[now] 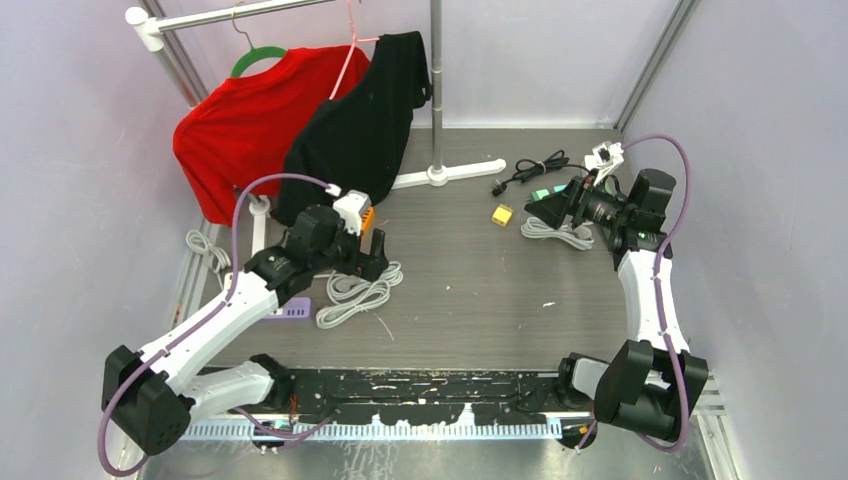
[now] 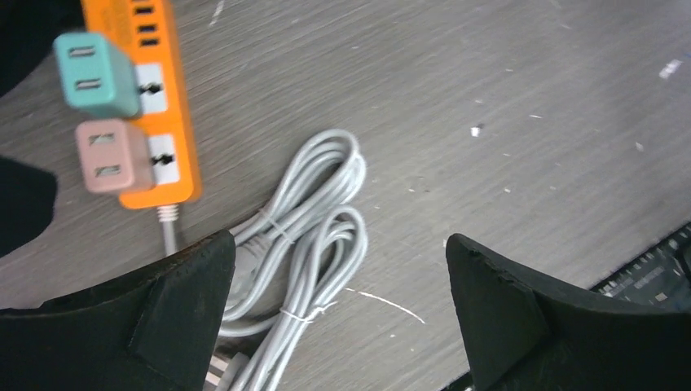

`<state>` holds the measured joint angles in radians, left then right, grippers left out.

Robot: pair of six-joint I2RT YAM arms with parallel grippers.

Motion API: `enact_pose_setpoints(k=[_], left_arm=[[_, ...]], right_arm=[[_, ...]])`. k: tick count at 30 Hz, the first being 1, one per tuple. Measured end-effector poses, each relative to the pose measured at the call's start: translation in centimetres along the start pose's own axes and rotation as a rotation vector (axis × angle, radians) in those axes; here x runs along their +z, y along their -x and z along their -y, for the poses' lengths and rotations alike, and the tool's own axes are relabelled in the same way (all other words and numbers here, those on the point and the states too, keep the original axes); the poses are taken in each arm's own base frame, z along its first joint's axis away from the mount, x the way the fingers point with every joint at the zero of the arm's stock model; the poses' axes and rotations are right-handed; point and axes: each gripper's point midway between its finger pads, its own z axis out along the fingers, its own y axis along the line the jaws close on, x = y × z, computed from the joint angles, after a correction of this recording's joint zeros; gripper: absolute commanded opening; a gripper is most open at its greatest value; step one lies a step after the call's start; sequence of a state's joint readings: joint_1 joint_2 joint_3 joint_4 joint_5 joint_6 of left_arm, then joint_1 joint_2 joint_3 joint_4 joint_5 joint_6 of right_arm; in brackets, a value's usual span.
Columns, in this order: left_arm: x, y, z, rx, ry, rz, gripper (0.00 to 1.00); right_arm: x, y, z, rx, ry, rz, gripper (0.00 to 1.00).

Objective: Pull the plug off the socket
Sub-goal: Move the socket to the center of the board.

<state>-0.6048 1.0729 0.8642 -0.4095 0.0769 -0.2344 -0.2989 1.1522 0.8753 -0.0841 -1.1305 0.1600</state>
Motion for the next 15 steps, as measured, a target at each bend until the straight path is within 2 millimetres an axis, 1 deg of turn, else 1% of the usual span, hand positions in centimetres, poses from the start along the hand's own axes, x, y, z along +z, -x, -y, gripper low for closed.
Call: enact_pose_setpoints(k=[3, 8, 10, 15], left_arm=[[0.5, -1.1, -2.2, -0.052, 0.089, -0.023, 0.99], [1.9, -2.3, -5.8, -0.094, 0.219, -0.062, 0.99], [2.5, -3.2, -6.9, -0.085, 0.258, -0.074, 1.00], [3.9, -5.1, -8.7, -0.047, 0.324, -0.101, 1.00]], right_arm=[[0.0, -0.1, -0.2, 0.002, 0.010, -0.003, 0.81], [0.0, -0.1, -0.4, 0.004, 0.020, -0.005, 0.80], [0.0, -0.1, -0.4, 0.004, 0.021, -0.005, 0.80], [0.1, 0.1, -0.6, 0.005, 0.028, 0.000, 0.80]])
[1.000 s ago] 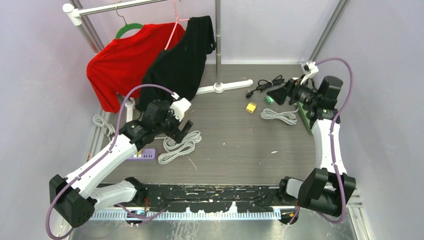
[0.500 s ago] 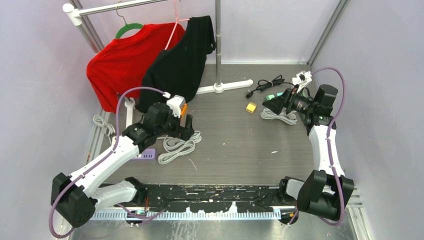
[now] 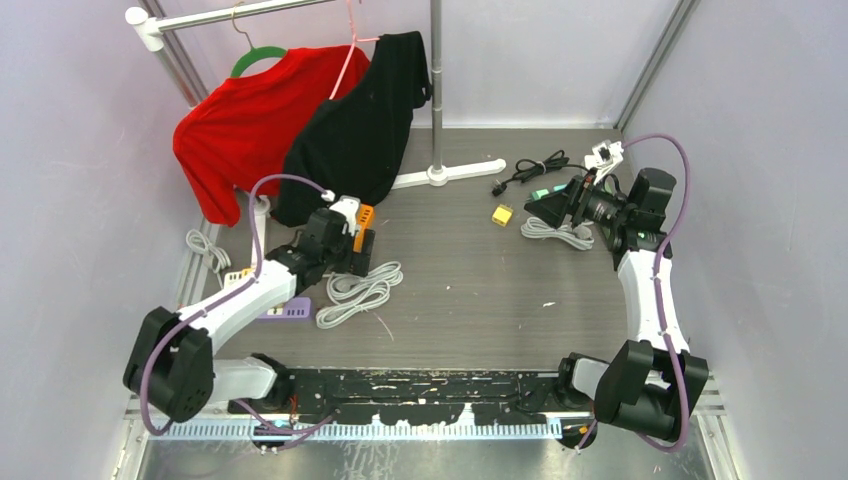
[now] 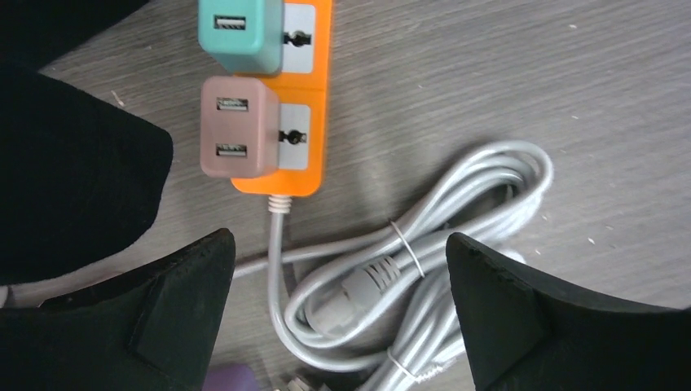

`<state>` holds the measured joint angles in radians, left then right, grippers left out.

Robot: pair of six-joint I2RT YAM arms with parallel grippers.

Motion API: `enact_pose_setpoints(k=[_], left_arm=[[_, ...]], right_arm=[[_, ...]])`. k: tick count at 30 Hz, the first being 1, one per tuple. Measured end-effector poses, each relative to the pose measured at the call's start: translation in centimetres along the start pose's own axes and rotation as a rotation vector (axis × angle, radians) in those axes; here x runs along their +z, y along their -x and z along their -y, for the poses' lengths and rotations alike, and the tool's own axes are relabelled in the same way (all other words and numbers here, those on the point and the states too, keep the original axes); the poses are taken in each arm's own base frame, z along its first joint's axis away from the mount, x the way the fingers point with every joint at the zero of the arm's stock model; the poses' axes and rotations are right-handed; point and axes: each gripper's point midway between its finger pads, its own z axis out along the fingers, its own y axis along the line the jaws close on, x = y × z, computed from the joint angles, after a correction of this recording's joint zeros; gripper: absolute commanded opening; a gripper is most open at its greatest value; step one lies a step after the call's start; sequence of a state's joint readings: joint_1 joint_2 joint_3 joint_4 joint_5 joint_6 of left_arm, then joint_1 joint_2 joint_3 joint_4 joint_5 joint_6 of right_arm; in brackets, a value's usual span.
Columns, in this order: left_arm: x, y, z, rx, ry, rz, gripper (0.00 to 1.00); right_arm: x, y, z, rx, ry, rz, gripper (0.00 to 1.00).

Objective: Pull the plug off the socket
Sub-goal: Move the socket to the center of the board.

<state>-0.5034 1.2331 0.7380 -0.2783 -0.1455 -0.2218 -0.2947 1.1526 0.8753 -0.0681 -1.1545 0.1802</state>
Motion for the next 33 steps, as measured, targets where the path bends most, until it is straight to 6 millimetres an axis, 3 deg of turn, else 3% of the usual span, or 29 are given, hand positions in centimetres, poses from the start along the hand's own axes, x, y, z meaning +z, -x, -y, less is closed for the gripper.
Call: enact_pose_setpoints(k=[10, 17, 21, 24, 30, 33], left_arm=[[4.1, -1.5, -2.2, 0.019, 0.104, -0.068, 0.97], [5.3, -0.9, -2.3, -0.022, 0.125, -0.075, 0.91], [5.9, -1.4, -2.4, -0.051, 0.135, -0.087, 0.76], [6.3, -1.8, -2.6, -0.058, 0.148, -0.102, 0.71], [7.5, -2.1, -2.8, -0.062, 0.163, -0.141, 0.30], [7.8, -1.6, -2.5, -0.064, 0.148, -0.140, 0.16]], right_arm=[[0.5, -0.3, 0.7, 0.020, 0.003, -0.007, 0.79], [0.5, -0.6, 0.9, 0.030, 0.002, -0.013, 0.79], [0.6, -0.7, 1.1, 0.036, 0.002, -0.015, 0.79], [0.7, -0.8, 1.1, 0.039, 0.005, -0.018, 0.79], [0.8, -0.9, 0.9, 0.040, 0.014, -0.022, 0.78], [0.8, -0.9, 0.8, 0.039, 0.018, -0.023, 0.78]])
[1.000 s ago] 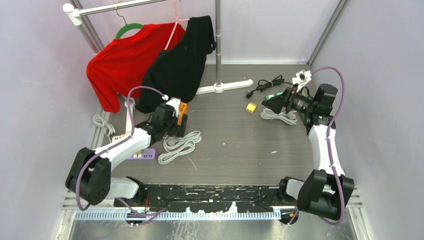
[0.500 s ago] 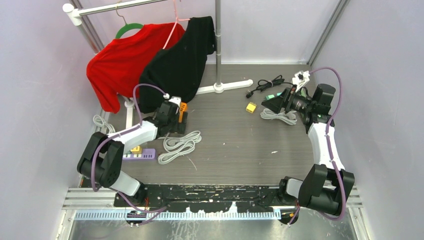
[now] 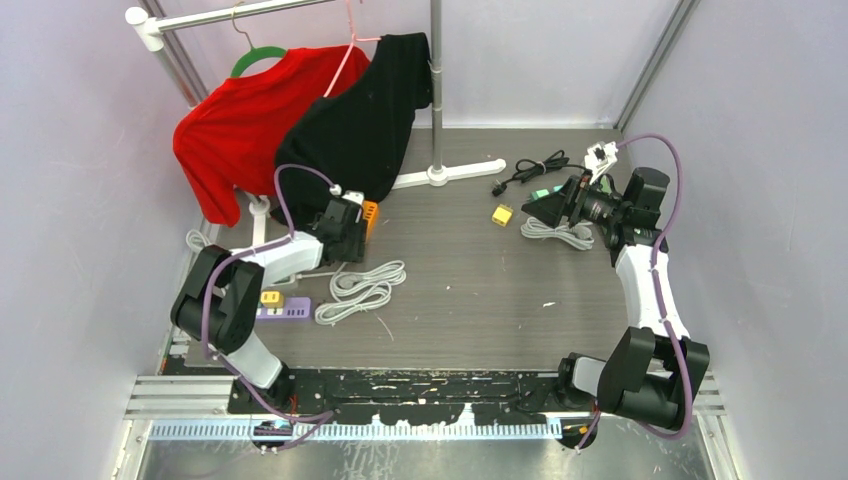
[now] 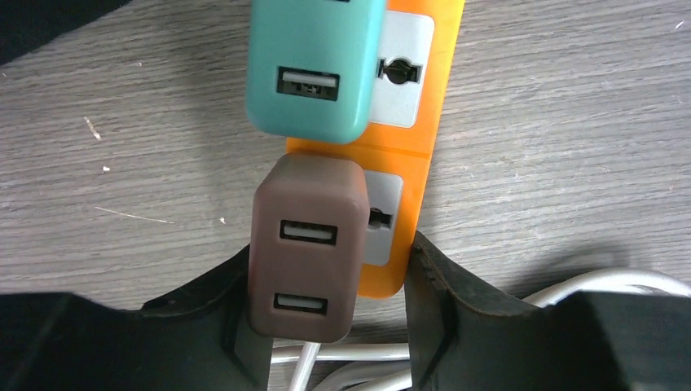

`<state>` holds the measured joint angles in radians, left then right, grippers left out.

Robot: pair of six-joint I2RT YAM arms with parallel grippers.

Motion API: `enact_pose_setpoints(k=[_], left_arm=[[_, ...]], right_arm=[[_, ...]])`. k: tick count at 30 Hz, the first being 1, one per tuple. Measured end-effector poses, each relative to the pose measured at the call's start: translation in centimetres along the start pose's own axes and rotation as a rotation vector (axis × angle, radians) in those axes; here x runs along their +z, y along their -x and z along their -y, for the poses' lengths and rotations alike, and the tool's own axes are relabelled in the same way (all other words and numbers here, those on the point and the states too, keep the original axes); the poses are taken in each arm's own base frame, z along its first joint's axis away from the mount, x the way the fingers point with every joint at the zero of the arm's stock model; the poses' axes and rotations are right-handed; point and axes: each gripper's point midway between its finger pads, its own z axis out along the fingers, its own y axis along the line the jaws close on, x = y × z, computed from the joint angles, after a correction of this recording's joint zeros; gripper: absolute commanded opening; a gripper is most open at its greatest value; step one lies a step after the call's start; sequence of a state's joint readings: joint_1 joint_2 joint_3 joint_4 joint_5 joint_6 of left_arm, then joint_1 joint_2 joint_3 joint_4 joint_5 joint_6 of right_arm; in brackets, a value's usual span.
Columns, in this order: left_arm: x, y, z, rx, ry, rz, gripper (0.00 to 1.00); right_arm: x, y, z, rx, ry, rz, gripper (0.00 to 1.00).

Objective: Pull the plug off the socket
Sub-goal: Move the socket to the center of the board.

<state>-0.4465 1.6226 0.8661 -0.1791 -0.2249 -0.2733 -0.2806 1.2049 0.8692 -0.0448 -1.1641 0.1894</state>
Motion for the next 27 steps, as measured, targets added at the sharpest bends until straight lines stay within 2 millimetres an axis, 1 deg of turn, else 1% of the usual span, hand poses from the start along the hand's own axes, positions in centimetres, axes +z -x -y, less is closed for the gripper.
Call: enact_pose_setpoints(k=[4, 6, 8, 12, 14, 19, 25, 27], left_arm=[[0.0, 0.0, 0.5, 0.004, -0.029, -0.006, 0.06], [0.0, 0.0, 1.0, 0.017, -0.047, -0.005, 0.04], [-0.2, -0.1, 2.1, 0.050, -0.073, -0.001, 0.03], [-1.1, -0.6, 6.1, 0.175, -0.168, 0.020, 0.02], [-1.9, -1.1, 8.9, 0.252, -0.246, 0.036, 0.01], [-3.4, -2.4, 14.2, 0.375, -0.422, 0.057, 0.00], [-4.9, -3.9, 18.7, 0.474, -0.566, 0.084, 0.00], [-5.2, -4.4, 19.7, 0.503, -0.602, 0.091, 0.00]], right_arm=[[0.1, -0.1, -0.1, 0.000, 0.005, -0.002, 0.78], [0.1, -0.1, -0.2, 0.000, 0.007, -0.004, 0.78], [0.2, -0.2, -0.3, -0.001, 0.011, -0.007, 0.78], [0.4, -0.3, -0.3, -0.002, 0.015, -0.011, 0.78], [0.4, -0.3, -0.3, -0.003, 0.016, -0.013, 0.78], [0.4, -0.6, -0.3, -0.008, 0.014, -0.020, 0.78], [0.3, -0.9, -0.2, -0.010, 0.013, -0.029, 0.77], [0.3, -1.1, -0.1, -0.013, 0.012, -0.034, 0.77]])
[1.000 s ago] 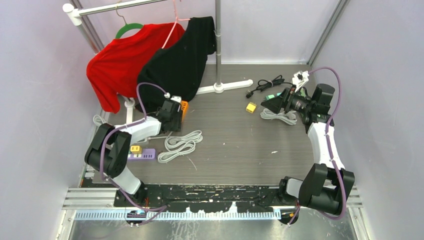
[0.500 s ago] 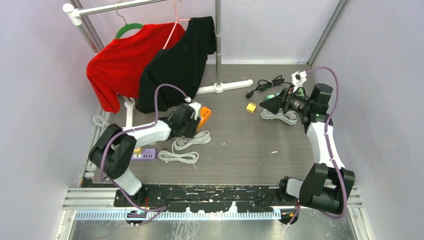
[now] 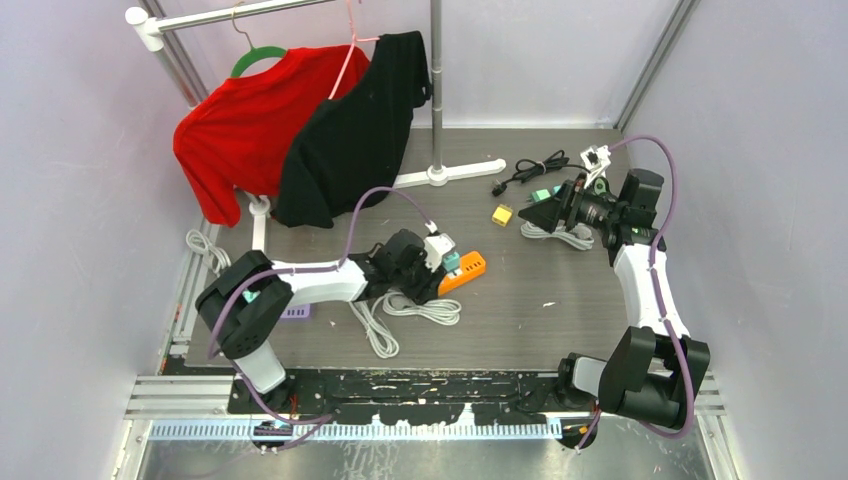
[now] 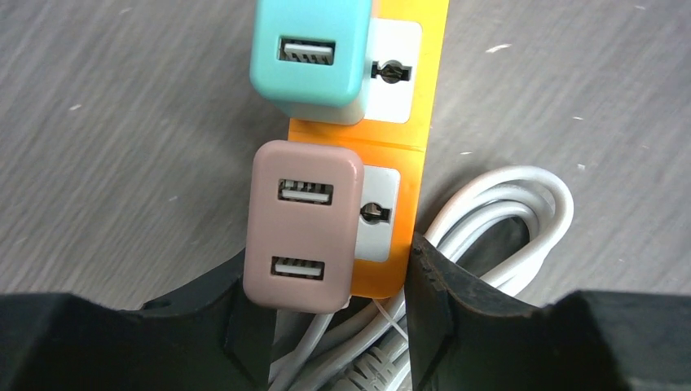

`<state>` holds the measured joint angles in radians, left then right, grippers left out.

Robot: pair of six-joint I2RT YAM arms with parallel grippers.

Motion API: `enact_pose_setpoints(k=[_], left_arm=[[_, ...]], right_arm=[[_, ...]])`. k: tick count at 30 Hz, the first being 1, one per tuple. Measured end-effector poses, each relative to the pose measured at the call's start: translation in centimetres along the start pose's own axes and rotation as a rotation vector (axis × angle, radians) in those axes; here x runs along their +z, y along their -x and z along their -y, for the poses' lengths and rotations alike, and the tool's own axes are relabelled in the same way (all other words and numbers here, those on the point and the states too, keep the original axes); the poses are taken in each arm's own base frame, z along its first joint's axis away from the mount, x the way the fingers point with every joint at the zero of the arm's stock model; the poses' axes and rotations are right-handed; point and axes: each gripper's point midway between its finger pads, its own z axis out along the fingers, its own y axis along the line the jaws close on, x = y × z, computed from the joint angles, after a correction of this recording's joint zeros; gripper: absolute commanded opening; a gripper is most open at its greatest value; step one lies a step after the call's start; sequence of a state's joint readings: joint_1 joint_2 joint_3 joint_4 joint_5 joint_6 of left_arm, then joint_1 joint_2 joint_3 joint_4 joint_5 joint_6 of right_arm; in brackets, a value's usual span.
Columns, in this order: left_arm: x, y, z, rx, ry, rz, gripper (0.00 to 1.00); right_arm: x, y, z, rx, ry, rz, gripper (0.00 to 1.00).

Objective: Pull the plug off the socket
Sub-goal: Move the socket to the center of the board.

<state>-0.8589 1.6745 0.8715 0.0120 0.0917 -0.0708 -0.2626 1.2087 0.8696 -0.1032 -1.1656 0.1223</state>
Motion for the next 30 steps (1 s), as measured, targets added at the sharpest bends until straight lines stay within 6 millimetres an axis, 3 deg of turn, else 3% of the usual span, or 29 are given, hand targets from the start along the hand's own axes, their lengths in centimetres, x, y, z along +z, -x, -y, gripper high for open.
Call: enact_pose_setpoints(k=[5, 15, 20, 25, 29, 30], left_arm=[[0.7, 0.3, 2.9, 0.059, -0.111, 0.022, 0.05], [2.0, 1.3, 5.5, 0.092, -0.179, 0.078, 0.65], [1.7, 1.7, 5.6, 0.075, -0.163, 0.087, 0.77], [-1.0, 4.4, 5.2, 0.065, -0.119, 0.158, 0.77], [-4.8, 8.0, 5.1, 0.042, -0.098, 0.283, 0.77], [-6.0, 8.6, 5.2, 0.031, -0.100, 0.323, 0.77]], right_arm=[[-0.1, -0.7, 0.1, -0.022, -0.003, -0.023, 0.77], [-0.3, -1.6, -0.3, -0.102, 0.011, -0.075, 0.76], [-0.4, -2.0, -0.3, -0.119, 0.016, -0.090, 0.76], [-0.5, -2.4, -0.6, -0.136, 0.036, -0.099, 0.78], [-0.8, -3.5, -1.6, -0.197, 0.096, -0.130, 0.99], [-1.0, -3.9, -2.0, -0.233, 0.118, -0.143, 1.00]])
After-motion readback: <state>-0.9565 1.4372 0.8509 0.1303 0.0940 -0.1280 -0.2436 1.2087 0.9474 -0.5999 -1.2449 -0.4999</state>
